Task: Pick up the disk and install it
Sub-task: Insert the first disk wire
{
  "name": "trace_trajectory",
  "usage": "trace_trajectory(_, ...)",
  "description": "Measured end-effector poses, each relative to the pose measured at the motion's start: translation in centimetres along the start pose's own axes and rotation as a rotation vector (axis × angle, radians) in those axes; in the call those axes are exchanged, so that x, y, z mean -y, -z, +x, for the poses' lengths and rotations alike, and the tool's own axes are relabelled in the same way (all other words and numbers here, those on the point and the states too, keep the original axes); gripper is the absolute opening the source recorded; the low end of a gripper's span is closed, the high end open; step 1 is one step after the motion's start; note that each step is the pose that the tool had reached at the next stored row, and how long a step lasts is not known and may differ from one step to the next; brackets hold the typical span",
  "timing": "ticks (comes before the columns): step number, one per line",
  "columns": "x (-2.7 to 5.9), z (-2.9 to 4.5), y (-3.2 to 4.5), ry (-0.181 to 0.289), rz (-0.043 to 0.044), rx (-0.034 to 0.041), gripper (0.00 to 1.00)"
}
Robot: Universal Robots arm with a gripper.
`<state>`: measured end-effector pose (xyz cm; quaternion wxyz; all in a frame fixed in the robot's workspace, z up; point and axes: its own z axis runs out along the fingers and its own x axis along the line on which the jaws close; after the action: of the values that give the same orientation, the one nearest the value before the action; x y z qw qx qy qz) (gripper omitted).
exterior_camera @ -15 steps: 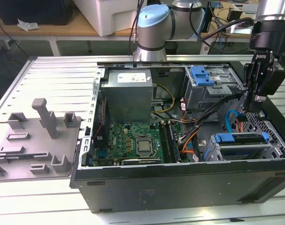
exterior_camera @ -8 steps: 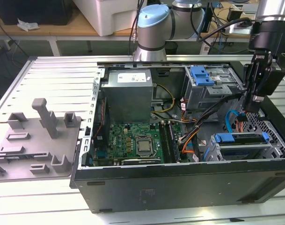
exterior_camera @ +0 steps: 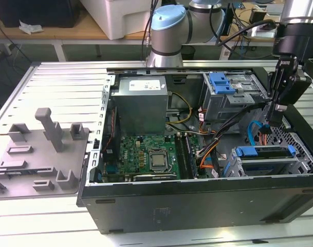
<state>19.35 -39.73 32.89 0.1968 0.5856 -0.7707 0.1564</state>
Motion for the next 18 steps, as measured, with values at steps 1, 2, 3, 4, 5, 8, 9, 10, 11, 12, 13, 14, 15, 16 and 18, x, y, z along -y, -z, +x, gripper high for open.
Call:
trace_trajectory(1, 0.0, -0.01, -0.01, -0.001, -0.0006, -0.0002, 0.16)
trace_trajectory(2, 0.0, -0.01, -0.02, -0.002, -0.0012, -0.0002, 0.16)
trace_trajectory(3, 0.0, -0.02, -0.03, -0.004, -0.002, -0.0004, 0.16)
trace_trajectory(4, 0.0, -0.02, -0.04, -0.005, -0.0025, -0.0004, 0.16)
trace_trajectory(5, 0.0, -0.02, -0.04, -0.005, -0.0029, -0.0005, 0.16)
trace_trajectory(8, 0.0, -0.03, -0.05, -0.006, -0.0033, -0.0004, 0.16)
trace_trajectory(9, 0.0, -0.02, -0.05, -0.006, -0.0033, -0.0004, 0.16)
trace_trajectory(10, 0.0, -0.03, -0.05, -0.006, -0.0033, -0.0004, 0.16)
trace_trajectory(11, 0.0, -0.02, -0.04, -0.005, -0.0033, -0.0005, 0.16)
trace_trajectory(12, -0.03, -0.02, -0.05, -0.005, -0.0033, -0.0003, 0.16)
trace_trajectory(13, -0.09, -0.01, -0.06, -0.005, -0.0033, -0.0003, 0.16)
trace_trajectory(14, -0.15, 0.01, -0.07, -0.005, -0.0033, -0.0004, 0.16)
trace_trajectory(15, -0.24, 0.03, -0.08, -0.005, -0.0032, -0.0004, 0.16)
trace_trajectory(16, -0.3, 0.05, -0.09, -0.005, -0.0031, -0.0004, 0.16)
trace_trajectory(18, -0.38, 0.11, -0.11, -0.004, -0.002, 0.0001, 0.16)
